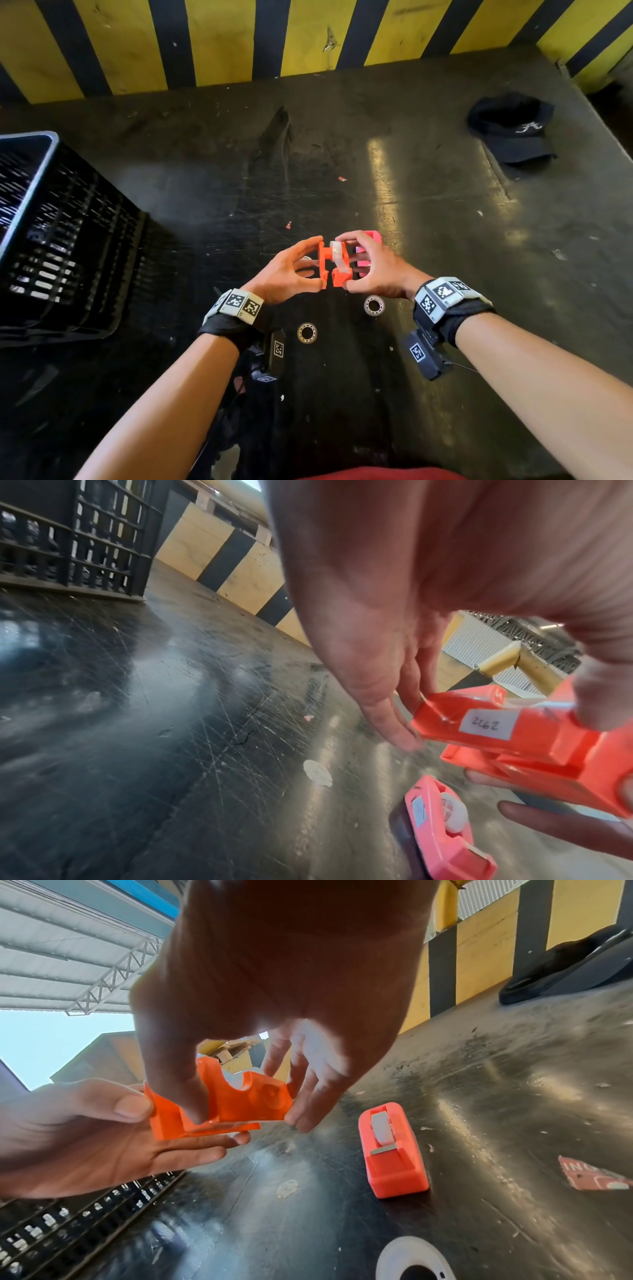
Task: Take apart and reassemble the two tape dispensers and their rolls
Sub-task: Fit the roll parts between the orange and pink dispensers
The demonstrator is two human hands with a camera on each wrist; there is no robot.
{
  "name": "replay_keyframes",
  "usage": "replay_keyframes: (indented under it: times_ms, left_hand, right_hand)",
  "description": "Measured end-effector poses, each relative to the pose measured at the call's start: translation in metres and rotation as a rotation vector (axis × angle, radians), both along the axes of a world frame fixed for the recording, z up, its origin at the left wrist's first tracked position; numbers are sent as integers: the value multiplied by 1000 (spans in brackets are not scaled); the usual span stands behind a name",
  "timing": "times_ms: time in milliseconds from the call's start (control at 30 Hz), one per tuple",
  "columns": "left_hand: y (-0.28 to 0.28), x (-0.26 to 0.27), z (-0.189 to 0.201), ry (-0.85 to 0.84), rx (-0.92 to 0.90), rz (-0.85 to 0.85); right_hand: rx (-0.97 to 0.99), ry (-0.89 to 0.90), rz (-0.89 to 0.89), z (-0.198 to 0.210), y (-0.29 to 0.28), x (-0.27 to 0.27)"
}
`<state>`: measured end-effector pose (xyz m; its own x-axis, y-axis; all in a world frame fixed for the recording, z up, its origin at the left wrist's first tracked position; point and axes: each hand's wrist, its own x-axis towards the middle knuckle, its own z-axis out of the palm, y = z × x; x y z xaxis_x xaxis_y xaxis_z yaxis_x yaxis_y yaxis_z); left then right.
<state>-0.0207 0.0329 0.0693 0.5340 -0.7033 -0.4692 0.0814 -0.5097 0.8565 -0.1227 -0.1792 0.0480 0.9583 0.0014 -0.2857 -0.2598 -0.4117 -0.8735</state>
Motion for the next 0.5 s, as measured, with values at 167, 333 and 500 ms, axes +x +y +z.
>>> replay_keyframes:
  times_ms: [167, 333, 500]
  left_hand:
    - [-2, -2, 8, 9, -3, -27]
    - [0, 0, 13, 16, 42, -71]
    - [-4, 1, 18, 47, 87, -104]
  right_hand:
    - [24, 5, 18, 10, 2, -1]
    - [39, 12, 13, 14, 1, -3]
    - [33, 23, 17, 13, 0, -4]
